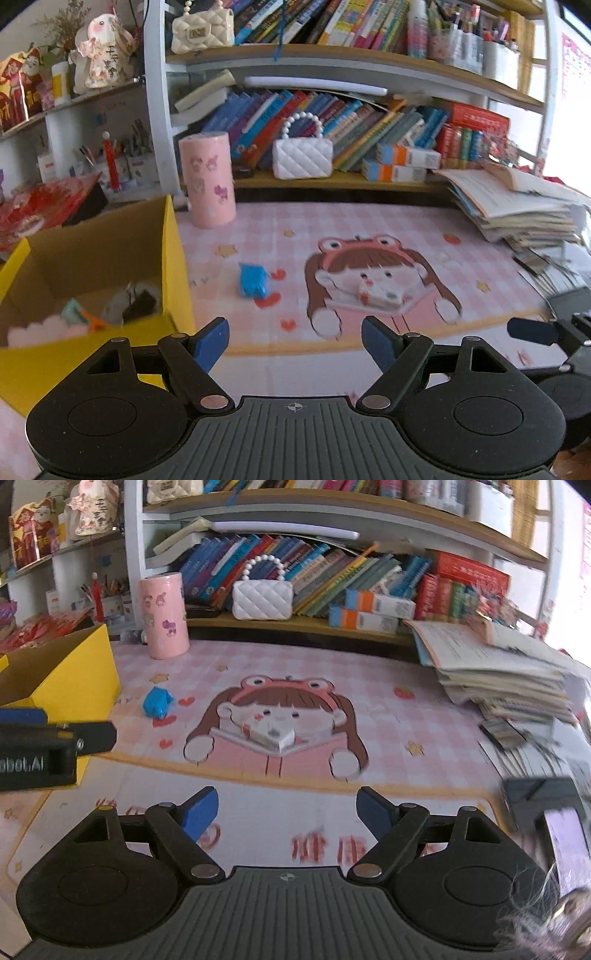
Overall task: Organize objects
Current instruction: 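Withdraw both tools from the box toward the blue block and white box, then grasp the blue foam block with the left tool while the right tool grasps the small white box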
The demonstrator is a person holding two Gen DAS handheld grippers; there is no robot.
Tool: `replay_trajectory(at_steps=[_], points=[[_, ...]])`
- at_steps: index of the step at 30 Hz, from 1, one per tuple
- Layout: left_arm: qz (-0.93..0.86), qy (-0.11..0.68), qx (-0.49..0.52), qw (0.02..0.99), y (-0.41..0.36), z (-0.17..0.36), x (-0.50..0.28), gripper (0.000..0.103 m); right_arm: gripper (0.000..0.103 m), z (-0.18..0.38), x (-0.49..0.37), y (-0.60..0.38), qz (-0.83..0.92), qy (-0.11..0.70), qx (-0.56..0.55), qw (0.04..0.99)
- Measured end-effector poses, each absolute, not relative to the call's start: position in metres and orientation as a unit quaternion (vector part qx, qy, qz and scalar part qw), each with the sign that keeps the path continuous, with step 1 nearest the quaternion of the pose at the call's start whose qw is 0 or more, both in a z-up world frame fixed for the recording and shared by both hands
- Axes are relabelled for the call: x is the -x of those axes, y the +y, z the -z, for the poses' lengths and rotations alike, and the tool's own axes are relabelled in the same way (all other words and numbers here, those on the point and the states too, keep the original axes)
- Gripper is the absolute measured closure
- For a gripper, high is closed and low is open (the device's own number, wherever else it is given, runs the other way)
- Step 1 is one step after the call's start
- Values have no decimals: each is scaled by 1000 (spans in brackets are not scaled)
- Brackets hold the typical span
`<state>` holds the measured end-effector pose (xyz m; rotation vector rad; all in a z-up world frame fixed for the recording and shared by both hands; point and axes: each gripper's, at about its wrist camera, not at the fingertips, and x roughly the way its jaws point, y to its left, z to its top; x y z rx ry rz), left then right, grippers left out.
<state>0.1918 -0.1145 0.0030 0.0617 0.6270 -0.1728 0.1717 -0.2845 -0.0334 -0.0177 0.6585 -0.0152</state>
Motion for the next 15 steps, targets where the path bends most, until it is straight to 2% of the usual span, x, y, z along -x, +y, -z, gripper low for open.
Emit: replay_trajectory(at_steps=[7,15], points=[[59,309,-33,949,-130,-5,-228,22,28,46,-223,-292,-26,306,22,952],[31,328,-36,943,-135,2,-256,22,29,73,-283,-290,-49,312,26,948]])
